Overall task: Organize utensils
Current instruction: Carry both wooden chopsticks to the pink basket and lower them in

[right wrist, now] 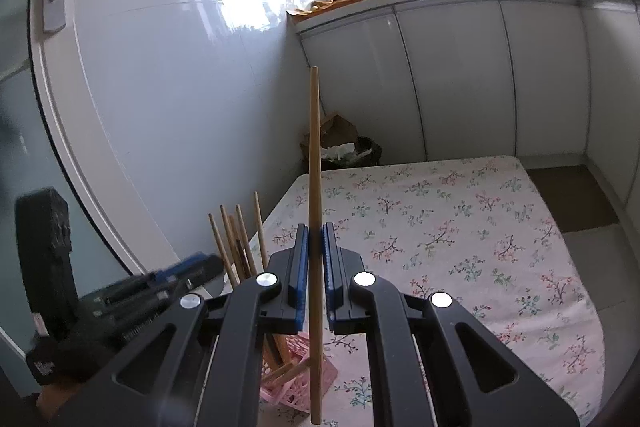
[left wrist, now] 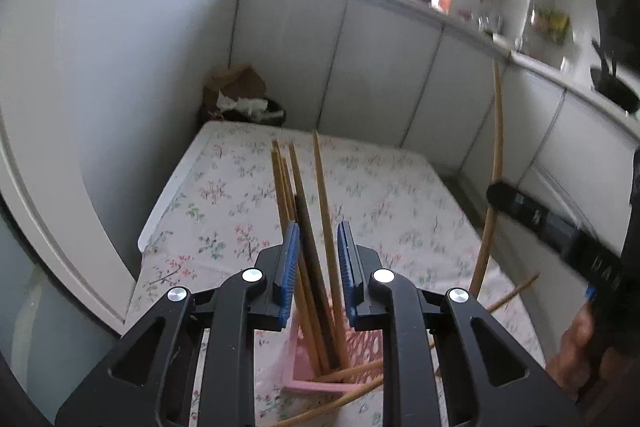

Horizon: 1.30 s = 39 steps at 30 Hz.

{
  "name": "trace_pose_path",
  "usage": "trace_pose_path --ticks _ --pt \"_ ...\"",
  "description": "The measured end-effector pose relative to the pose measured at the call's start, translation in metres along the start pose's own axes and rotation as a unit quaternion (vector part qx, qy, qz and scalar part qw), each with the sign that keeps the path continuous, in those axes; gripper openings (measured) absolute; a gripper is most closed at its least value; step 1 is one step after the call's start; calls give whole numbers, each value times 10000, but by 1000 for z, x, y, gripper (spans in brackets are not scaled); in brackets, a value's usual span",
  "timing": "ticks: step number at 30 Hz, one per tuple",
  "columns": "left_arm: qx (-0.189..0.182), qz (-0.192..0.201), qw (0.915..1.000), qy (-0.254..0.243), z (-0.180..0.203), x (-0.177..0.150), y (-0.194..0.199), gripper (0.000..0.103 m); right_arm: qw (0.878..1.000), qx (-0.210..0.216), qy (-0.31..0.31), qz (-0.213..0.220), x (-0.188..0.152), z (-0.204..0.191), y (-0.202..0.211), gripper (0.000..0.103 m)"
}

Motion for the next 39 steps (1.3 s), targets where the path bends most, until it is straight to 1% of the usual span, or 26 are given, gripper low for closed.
trace_pose_path --ticks 3,4,5,6,7,8,9,10,11,14,15,17,18,19,23,24,25,26,28,29,32,36,38,39 --pt "-221 -246 9993 -154 5 -5 -6 19 9999 16 -131 -9 1 3 -2 7" --pt "-430 -425 9977 -317 9 -8 -9 19 9999 1 -142 -22 0 4 -3 7" --pt "-555 -582 9954 -512 14 -11 -10 19 9999 -15 -149 -20 0 5 -3 7" --pt "-589 -612 9941 -672 16 -13 -8 23 9999 -28 -163 -10 1 7 -4 7" --pt "-617 -596 9934 -757 17 -14 -7 37 9998 -32 -196 -4 2 8 -4 7" --pt "-687 -542 9922 -888 19 -15 -2 47 9997 -26 -255 2 3 11 -4 7" --pt "-762 -497 9908 -1007 22 -16 1 65 9996 -29 -285 10 4 12 -4 7" --pt "-855 -468 9887 -1138 26 -18 4 71 9994 -43 -336 24 5 15 -4 7" --pt "-976 -453 9851 -1344 32 -20 7 74 9993 -54 -379 33 6 16 -3 7" --pt "-1268 -617 9743 -1756 47 -32 6 74 9990 -64 -441 51 8 20 -2 7" --pt "-1321 -715 9716 -1827 50 -36 3 73 9990 -70 -446 58 9 21 -1 7" --pt "-1339 -951 9660 -1996 54 -44 -3 67 9989 -82 -454 68 8 21 0 7" --pt "-1365 -1040 9640 -2029 56 -48 -6 60 9988 -91 -466 72 9 22 1 7" --pt "-1393 -1101 9629 -2031 56 -50 -8 57 9988 -95 -476 72 9 23 1 7" --pt "-1387 -1276 9582 -2154 60 -58 -15 51 9986 -108 -523 61 10 24 1 7" --pt "-1387 -1327 9568 -2184 60 -59 -18 47 9985 -102 -533 56 10 24 1 7" --pt "-1371 -1380 9561 -2190 60 -60 -21 39 9985 -101 -534 56 9 24 1 7" --pt "-1330 -1452 9556 -2192 59 -62 -24 35 9985 -101 -532 55 10 23 2 7" --pt "-1312 -1533 9540 -2218 58 -65 -26 15 9985 -98 -528 56 10 24 2 7" --pt "-1343 -1509 9538 -2225 58 -65 -25 12 9985 -95 -529 54 10 24 2 7" --pt "-1318 -1483 9547 -2220 58 -64 -21 10 9984 -97 -560 59 10 24 2 7" --pt "-1357 -1492 9563 -2117 54 -61 -20 6 9983 -74 -567 69 10 23 4 7" --pt "-1427 -1333 9614 -1940 48 -53 -13 6 9983 -57 -581 92 11 23 6 7" --pt "-1457 -1186 9657 -1793 42 -46 -7 6 9982 -51 -590 106 11 23 7 7"
Point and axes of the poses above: each gripper's, at about its wrist camera, not at the fingertips, and y roughly against the way its jaws point, z to its right, x to its top, the point moved 4 cm from there along -y, roughly the way its jaws point, and after that the axes turned 13 degrees about -y, right-handed, at the moved point
